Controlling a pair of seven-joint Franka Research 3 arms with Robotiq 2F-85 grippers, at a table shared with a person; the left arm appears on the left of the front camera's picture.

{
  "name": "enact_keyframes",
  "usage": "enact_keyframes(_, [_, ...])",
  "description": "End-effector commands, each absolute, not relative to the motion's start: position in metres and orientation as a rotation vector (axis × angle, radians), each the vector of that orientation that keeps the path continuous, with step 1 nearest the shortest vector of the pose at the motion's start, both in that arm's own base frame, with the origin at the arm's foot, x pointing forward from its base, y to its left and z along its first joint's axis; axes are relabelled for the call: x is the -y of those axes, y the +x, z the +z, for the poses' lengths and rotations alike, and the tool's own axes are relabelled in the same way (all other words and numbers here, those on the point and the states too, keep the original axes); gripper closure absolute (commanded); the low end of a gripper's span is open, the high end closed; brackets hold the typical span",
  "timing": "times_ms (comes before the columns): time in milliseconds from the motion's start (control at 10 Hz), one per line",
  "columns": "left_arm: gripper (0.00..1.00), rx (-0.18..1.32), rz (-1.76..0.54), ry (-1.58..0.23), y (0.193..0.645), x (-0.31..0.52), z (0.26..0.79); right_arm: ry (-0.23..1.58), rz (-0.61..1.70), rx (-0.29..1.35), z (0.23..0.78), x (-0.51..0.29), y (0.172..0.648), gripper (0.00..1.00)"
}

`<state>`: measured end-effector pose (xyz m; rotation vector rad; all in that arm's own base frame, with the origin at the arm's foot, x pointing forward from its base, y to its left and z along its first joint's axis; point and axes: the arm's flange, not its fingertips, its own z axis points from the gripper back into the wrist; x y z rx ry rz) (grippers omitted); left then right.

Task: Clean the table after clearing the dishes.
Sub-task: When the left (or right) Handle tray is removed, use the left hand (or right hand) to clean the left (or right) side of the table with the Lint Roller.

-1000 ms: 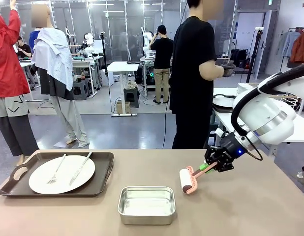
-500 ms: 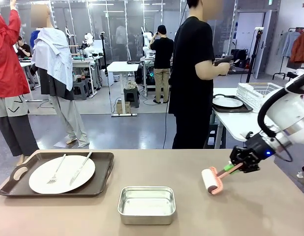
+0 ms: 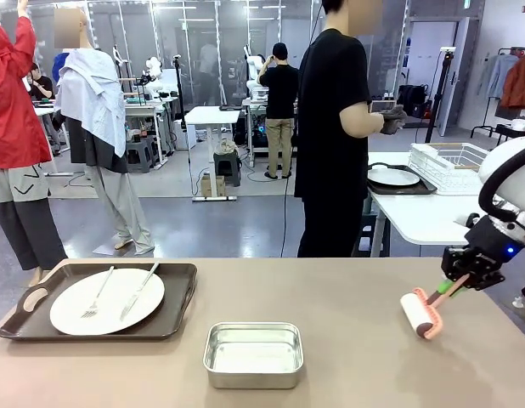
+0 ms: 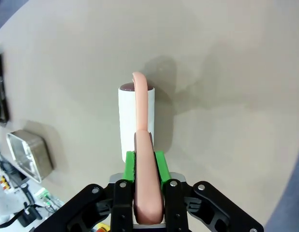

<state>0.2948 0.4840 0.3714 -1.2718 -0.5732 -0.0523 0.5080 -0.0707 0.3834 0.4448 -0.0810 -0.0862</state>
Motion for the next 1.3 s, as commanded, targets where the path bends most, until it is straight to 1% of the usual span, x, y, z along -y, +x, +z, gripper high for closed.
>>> enact_keyframes(0, [0.00, 0.575, -0.054, -1.253, 0.291, -0.483, 0.370, 0.223, -0.095, 0.018, 0.361, 0.079, 0.494, 0.80])
enact_keyframes(400, [0.00, 0.575, -0.054, -1.253, 0.291, -0.483, 0.370, 0.076, -0.109, -0.028, 0.390, 0.074, 0.501, 0.80])
enact_keyframes(800, [0.00, 0.575, -0.054, -1.253, 0.291, -0.483, 0.370, -0.013, -0.156, -0.034, 0.406, 0.079, 0.502, 0.80])
enact_keyframes(1100, [0.00, 0.575, -0.054, -1.253, 0.291, -0.483, 0.370, 0.072, -0.126, 0.030, 0.435, 0.079, 0.495, 0.80])
enact_keyframes(1200, [0.00, 0.575, -0.054, -1.253, 0.291, -0.483, 0.370, 0.133, -0.087, 0.071, 0.450, 0.074, 0.486, 0.80])
